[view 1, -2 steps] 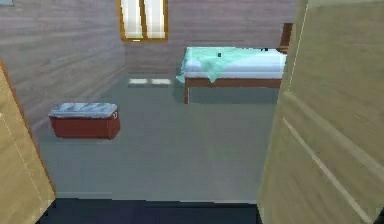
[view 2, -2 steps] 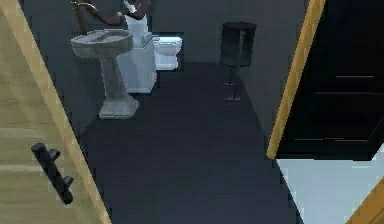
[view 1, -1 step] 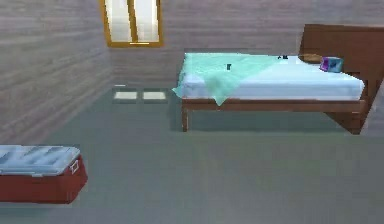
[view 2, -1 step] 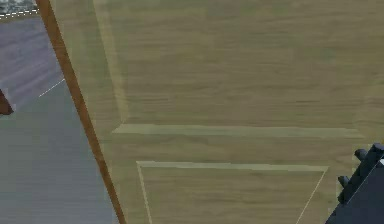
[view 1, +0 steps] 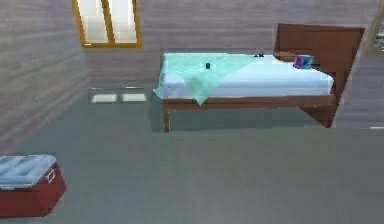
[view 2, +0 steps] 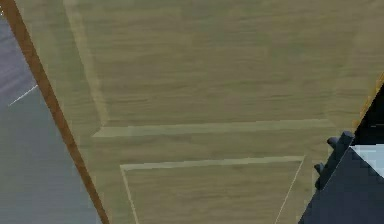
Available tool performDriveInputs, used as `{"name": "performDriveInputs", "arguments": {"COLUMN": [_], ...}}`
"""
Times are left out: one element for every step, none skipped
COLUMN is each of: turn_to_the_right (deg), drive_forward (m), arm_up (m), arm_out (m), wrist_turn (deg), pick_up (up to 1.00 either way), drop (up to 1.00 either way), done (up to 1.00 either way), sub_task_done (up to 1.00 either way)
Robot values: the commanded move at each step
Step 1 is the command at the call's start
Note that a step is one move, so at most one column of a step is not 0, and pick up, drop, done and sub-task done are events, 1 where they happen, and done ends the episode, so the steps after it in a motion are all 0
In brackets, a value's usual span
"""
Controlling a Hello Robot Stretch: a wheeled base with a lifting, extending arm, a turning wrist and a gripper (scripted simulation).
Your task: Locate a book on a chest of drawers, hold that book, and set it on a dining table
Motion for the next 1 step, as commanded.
{"name": "performDriveInputs", "arguments": {"turn_to_the_right": [0.0], "drive_forward": [0.50], "arm_up": [0.00], "arm_out": [0.00], "wrist_turn": [0.0], "pick_up": [0.00], "drop": [0.00], "done": [0.00], "sub_task_done": [0.00]}}
